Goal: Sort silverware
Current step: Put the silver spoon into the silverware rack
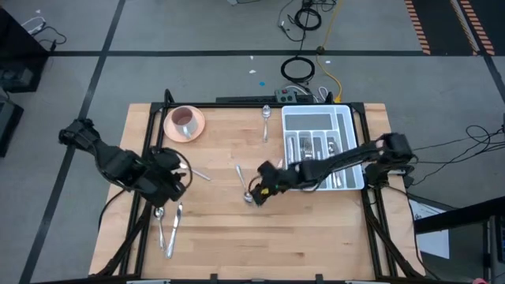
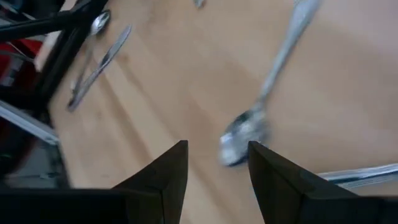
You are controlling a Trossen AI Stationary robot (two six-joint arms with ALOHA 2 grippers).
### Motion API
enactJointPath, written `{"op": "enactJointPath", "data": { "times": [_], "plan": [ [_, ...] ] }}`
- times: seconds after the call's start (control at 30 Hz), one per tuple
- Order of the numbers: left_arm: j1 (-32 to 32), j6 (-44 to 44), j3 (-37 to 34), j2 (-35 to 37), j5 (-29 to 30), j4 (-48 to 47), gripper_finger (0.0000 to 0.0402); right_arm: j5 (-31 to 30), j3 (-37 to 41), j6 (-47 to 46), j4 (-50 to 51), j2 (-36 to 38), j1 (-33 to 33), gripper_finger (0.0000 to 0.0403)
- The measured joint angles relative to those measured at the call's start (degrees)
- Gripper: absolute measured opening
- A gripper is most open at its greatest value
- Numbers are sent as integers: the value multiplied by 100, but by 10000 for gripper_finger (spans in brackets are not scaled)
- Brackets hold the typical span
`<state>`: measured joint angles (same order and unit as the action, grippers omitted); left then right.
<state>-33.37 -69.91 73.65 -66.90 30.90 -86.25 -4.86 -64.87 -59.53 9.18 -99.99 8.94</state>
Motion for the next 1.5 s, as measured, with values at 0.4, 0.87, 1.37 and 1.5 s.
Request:
{"op": "enactJointPath", "data": {
  "times": [0.4, 0.87, 1.37, 1.5],
  "plan": [
    [-59, 1465, 0, 280, 50, -25, 153, -843, -1030, -1575, 323, -1276, 542, 155],
    [-59, 2138, 0, 280, 241, -25, 153, -1325, -1168, -3189, 1478, -1244, 969, 155],
    [-59, 2282, 0, 284, 282, -77, 153, -1419, -1168, -3335, 984, -1707, 868, 155],
    [-59, 2285, 0, 284, 332, -164, 153, -1424, -1164, -3386, 639, -1952, 833, 155]
  ]
}}
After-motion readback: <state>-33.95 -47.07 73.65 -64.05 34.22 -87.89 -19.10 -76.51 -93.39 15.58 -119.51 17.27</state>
